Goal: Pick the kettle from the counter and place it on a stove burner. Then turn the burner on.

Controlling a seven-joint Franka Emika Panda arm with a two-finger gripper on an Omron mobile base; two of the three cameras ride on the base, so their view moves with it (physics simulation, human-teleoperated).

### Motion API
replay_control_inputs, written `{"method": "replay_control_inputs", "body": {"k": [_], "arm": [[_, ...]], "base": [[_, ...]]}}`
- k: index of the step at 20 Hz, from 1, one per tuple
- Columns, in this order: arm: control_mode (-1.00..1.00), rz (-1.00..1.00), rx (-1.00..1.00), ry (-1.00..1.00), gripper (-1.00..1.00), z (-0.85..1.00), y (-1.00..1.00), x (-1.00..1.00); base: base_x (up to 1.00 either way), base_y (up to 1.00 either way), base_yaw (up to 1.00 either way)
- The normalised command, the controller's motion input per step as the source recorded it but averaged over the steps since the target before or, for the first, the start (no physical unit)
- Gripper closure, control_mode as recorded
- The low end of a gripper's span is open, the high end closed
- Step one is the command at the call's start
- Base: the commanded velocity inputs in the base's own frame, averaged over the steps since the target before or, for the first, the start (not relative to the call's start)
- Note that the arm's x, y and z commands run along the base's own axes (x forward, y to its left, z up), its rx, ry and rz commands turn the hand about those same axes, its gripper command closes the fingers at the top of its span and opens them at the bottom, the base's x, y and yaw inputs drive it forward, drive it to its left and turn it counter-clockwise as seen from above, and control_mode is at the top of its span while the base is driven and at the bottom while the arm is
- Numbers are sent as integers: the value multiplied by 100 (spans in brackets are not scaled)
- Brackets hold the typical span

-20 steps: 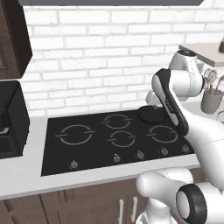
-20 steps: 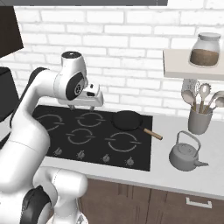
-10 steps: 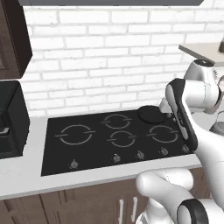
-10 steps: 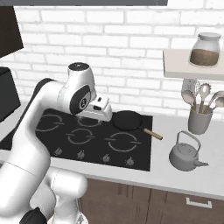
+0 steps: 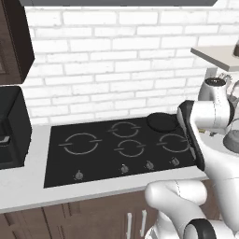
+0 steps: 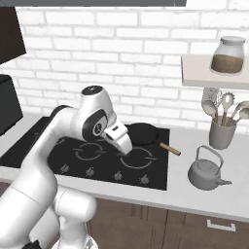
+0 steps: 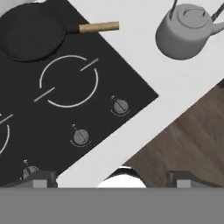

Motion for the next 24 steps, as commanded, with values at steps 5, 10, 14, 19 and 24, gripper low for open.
{"method": "replay_control_inputs", "body": {"k": [5,10,14,19,24], "arm": [[-100,-51,2,0,-100,-2,-51,0],[-100,-47,4,0,-100,0,-53,0],[-100,-48,1,0,-100,-4,-62,6],[-100,-39,0,0,-100,-3,-53,18],[-100,-32,0,0,-100,-2,-42,26]], "base": [[0,0,0],[0,0,0],[0,0,0],[0,0,0],[0,0,0]]}}
